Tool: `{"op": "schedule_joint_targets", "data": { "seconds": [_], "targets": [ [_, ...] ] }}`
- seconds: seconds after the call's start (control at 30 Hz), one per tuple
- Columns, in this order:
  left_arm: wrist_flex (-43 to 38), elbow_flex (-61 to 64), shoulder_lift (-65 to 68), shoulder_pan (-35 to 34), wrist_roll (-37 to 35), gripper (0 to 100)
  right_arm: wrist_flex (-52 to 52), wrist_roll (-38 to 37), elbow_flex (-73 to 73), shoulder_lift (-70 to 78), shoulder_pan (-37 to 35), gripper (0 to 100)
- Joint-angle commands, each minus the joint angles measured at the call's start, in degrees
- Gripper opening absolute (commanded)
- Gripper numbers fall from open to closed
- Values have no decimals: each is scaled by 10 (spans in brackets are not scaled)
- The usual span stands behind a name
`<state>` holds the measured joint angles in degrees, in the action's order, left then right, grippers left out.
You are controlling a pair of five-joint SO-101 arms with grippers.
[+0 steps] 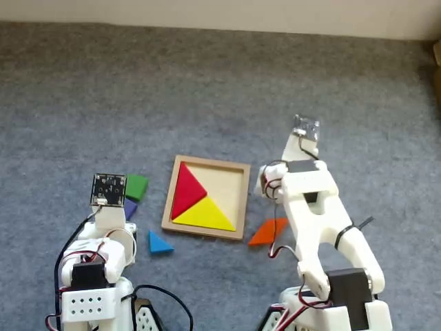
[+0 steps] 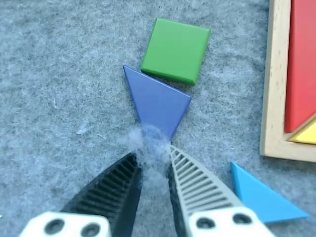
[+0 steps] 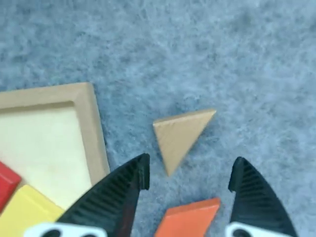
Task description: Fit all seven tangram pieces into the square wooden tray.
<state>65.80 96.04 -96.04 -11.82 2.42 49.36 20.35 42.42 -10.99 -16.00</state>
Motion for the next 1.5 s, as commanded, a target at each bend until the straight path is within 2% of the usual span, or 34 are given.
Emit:
{"op": "schedule_joint_targets", "data": {
  "seconds": [0.0, 0.13, 0.27, 0.5, 0.63, 1.47],
  "targets": [
    [-8, 15, -5, 6, 2, 77, -22, 41, -44, -27, -18, 259],
    [-8, 15, -5, 6, 2, 77, 26, 44, -117, 1, -17, 259],
    [-8, 15, -5, 6, 2, 77, 99, 86, -229, 92, -17, 259],
    [-8, 15, -5, 6, 2, 77, 193, 94, -364, 205, -17, 259],
    [-8, 15, -5, 6, 2, 77, 196, 121, -372, 225, -4, 259],
    [-8, 15, -5, 6, 2, 77, 193, 120, -371, 279, 30, 259]
  ]
}}
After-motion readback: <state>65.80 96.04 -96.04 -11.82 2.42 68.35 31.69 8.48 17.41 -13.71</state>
